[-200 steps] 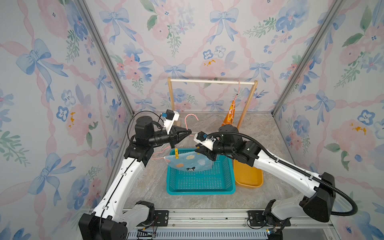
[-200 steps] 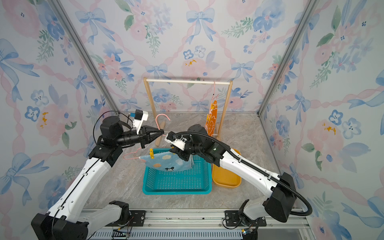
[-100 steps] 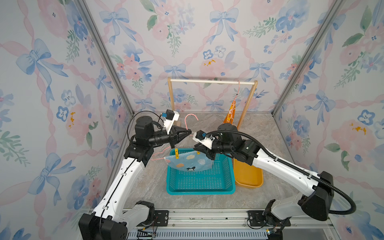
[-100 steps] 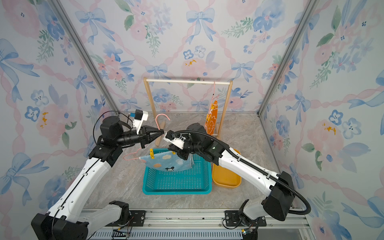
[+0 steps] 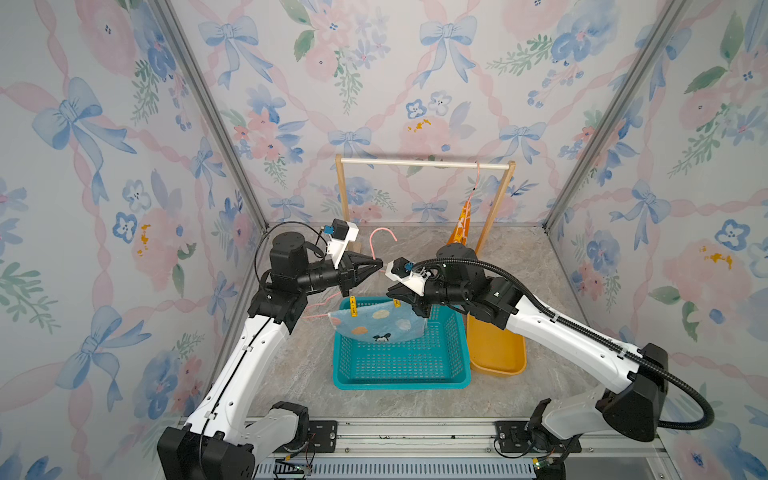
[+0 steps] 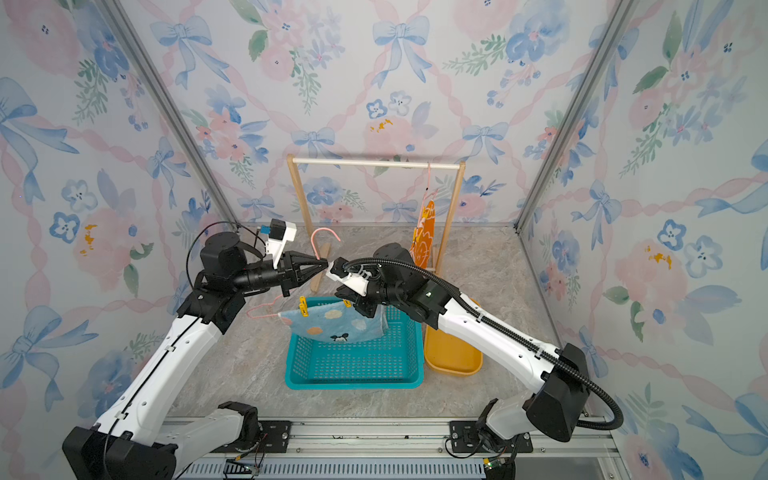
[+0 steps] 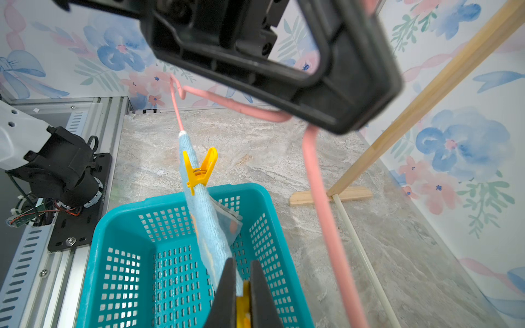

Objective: Remove the clothespins securing towels to the hanger
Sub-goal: Remove the clothespin from the hanger.

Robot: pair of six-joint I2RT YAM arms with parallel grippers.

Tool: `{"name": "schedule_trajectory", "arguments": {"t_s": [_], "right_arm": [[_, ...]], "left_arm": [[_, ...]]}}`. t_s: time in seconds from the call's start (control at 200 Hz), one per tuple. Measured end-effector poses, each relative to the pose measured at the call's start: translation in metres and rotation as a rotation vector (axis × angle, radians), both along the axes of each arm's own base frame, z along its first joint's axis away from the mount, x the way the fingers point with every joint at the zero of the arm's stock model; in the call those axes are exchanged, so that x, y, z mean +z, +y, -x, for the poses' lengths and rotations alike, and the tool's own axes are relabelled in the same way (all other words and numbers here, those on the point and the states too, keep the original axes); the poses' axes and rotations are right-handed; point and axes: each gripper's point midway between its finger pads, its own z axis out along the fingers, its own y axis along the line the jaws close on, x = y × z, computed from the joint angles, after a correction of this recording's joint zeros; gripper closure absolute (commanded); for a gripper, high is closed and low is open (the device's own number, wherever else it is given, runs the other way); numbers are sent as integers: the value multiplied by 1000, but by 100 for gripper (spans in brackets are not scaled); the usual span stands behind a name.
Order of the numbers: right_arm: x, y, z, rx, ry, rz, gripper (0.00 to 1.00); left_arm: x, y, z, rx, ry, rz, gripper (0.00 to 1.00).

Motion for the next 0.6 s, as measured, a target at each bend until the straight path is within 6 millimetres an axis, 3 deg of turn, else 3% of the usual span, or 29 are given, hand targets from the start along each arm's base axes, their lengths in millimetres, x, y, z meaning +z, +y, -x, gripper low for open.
{"name": "schedule_trajectory", "arguments": {"t_s": [0.28, 0.6], "right_arm": [[8, 0, 5, 4, -6, -1, 100], [37, -7, 12, 6, -45, -48, 100]], "left_arm": [[-1, 0, -1, 2, 2, 0, 100], [-1, 1, -1, 3, 2, -1, 100]]}}
